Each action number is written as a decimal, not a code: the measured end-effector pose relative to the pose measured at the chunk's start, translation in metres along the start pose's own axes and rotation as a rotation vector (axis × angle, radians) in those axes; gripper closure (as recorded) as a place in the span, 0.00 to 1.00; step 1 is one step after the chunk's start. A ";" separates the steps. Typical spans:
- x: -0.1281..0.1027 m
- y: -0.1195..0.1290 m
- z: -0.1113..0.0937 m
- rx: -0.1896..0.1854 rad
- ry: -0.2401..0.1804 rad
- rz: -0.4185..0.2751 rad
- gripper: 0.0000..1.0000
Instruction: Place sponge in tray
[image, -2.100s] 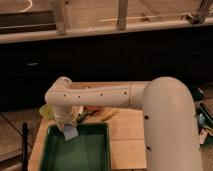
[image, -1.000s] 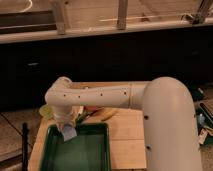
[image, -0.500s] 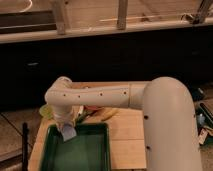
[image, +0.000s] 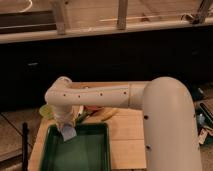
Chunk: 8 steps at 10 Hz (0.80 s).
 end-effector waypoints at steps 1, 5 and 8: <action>0.000 0.000 0.000 0.000 0.000 -0.001 0.64; -0.001 0.000 0.000 -0.008 0.001 -0.001 0.27; -0.001 0.000 0.000 -0.009 0.000 0.000 0.20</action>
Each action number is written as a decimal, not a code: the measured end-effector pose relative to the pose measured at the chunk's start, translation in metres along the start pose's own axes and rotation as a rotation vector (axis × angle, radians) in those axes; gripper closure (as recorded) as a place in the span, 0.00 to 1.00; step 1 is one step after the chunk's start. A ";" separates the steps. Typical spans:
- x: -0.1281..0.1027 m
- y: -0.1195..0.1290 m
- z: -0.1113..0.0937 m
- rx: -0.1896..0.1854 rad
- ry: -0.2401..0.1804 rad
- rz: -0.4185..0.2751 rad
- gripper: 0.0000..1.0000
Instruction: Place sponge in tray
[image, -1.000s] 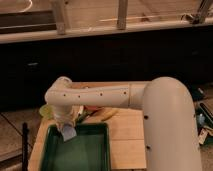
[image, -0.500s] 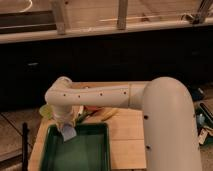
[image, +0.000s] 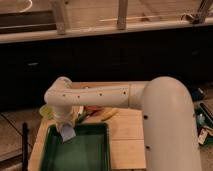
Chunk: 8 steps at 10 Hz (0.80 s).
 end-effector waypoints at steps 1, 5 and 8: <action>0.000 0.000 0.000 0.000 -0.001 0.001 0.20; 0.000 0.000 0.000 -0.004 -0.006 0.000 0.20; 0.000 0.000 0.000 -0.005 -0.006 -0.007 0.20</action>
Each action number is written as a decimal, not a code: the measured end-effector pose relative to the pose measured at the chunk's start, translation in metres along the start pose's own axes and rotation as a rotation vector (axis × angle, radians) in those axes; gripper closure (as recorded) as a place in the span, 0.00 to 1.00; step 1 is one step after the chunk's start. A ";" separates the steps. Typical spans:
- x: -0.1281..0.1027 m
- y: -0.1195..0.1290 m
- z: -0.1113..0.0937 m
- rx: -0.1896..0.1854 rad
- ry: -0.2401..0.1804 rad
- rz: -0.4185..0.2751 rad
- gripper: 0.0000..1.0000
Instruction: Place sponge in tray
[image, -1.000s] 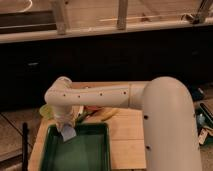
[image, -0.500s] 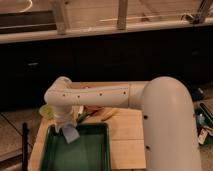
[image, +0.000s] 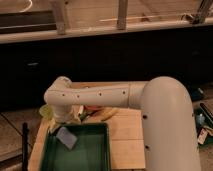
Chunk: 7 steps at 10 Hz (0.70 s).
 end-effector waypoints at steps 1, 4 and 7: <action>0.000 0.000 0.000 0.003 0.003 -0.004 0.20; 0.000 0.000 -0.001 0.011 0.012 -0.010 0.20; 0.000 -0.001 -0.001 0.011 0.012 -0.011 0.20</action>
